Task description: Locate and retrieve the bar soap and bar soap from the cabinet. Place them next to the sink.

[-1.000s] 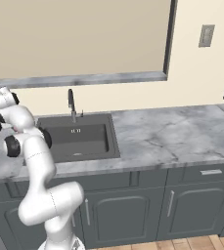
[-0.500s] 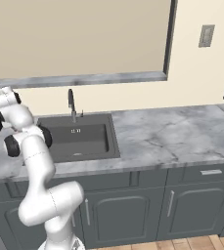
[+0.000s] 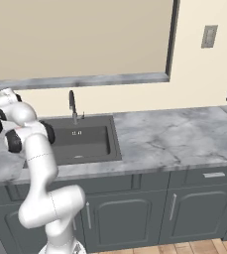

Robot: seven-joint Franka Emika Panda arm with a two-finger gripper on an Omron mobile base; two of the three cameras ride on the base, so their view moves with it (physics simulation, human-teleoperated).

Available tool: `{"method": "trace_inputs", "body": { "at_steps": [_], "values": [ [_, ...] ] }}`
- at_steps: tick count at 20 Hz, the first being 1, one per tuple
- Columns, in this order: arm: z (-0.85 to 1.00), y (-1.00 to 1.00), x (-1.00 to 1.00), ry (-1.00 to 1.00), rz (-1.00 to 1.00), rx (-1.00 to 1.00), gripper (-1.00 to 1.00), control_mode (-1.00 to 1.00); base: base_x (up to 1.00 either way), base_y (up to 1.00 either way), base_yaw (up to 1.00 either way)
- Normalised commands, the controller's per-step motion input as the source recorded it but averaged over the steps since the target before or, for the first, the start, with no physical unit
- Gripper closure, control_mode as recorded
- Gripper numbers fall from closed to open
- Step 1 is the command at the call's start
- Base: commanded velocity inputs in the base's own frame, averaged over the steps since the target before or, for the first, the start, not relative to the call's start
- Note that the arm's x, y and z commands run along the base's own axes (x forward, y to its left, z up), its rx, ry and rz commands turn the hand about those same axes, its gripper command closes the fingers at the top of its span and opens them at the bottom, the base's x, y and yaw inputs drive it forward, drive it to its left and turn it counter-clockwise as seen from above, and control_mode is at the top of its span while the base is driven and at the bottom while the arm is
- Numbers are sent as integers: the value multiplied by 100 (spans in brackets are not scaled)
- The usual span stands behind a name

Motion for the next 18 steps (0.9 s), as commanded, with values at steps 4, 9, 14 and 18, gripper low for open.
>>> {"method": "trace_inputs", "body": {
  "at_steps": [4, 9, 14, 18],
  "values": [
    [23, -18, -4, -2, 0, 0, -100, -100, 0, 0, 0],
    [38, -4, -18, -2, 2, 0, -100, -100, 0, 0, 0],
    [39, -36, -56, 0, 6, -2, -100, -100, 0, 0, 0],
    [23, -85, -51, -1, 9, 0, -100, -100, 0, 0, 0]
  ]
}}
